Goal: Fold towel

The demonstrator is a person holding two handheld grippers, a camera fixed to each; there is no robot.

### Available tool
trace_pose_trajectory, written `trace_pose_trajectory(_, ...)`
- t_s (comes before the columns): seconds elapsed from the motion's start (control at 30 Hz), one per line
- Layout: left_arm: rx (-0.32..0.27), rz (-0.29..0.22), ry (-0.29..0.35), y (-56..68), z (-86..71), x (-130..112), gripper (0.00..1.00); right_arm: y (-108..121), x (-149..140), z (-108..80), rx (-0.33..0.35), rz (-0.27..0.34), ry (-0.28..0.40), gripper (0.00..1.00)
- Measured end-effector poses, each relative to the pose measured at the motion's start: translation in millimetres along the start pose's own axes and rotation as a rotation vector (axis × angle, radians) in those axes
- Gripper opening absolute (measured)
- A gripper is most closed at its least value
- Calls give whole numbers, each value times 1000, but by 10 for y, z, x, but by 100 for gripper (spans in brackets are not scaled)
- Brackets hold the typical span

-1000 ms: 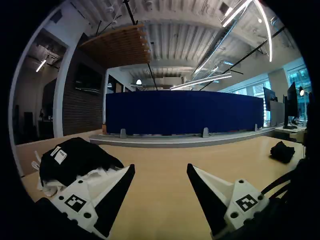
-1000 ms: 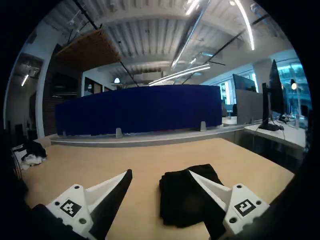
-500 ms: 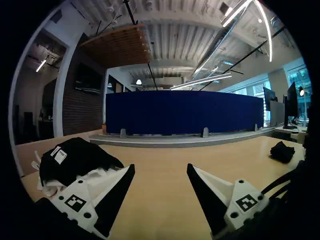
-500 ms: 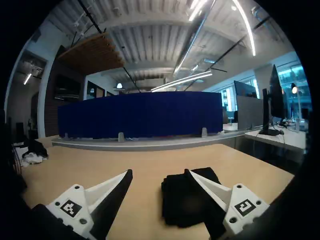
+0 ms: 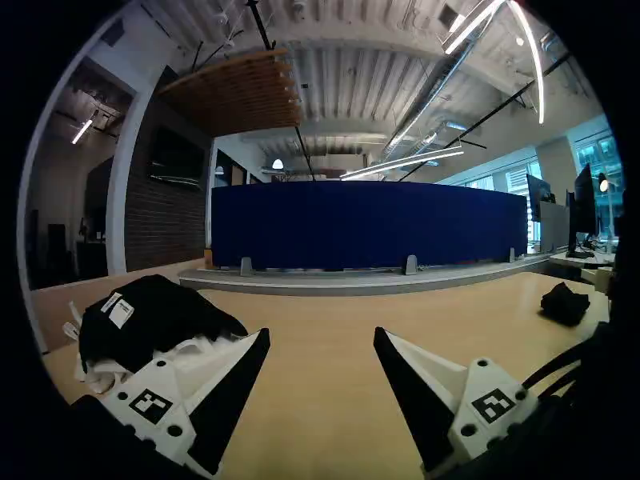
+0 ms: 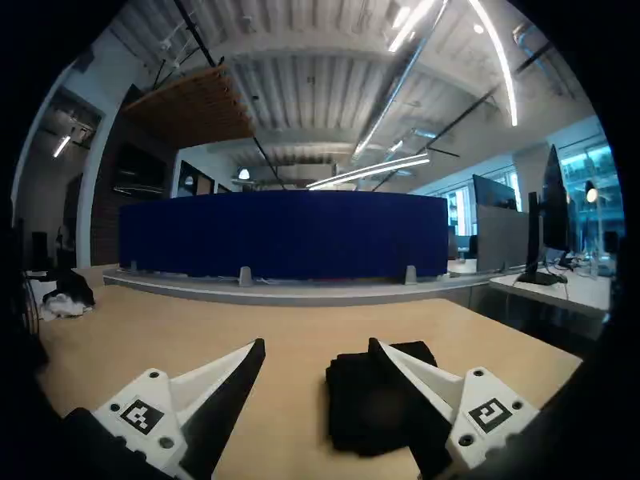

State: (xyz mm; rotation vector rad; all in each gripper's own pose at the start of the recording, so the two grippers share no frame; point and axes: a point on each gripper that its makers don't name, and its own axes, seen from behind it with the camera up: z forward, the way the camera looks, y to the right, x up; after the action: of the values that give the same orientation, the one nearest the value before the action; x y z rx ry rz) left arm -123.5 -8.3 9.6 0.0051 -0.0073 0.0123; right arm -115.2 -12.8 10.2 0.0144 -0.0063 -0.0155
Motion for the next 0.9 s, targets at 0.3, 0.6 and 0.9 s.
trace_pose_trajectory(0.3,0,0,0,-4,6,-1,97,1,11,0,-1,2,1,100)
trace_pose_trajectory(0.6,0,0,0,-5,16,-4,97,2,26,-2,-1,2,1,100)
trace_pose_trajectory(0.9,0,0,0,-4,23,-8,97,-9,27,-8,-1,2,1,100)
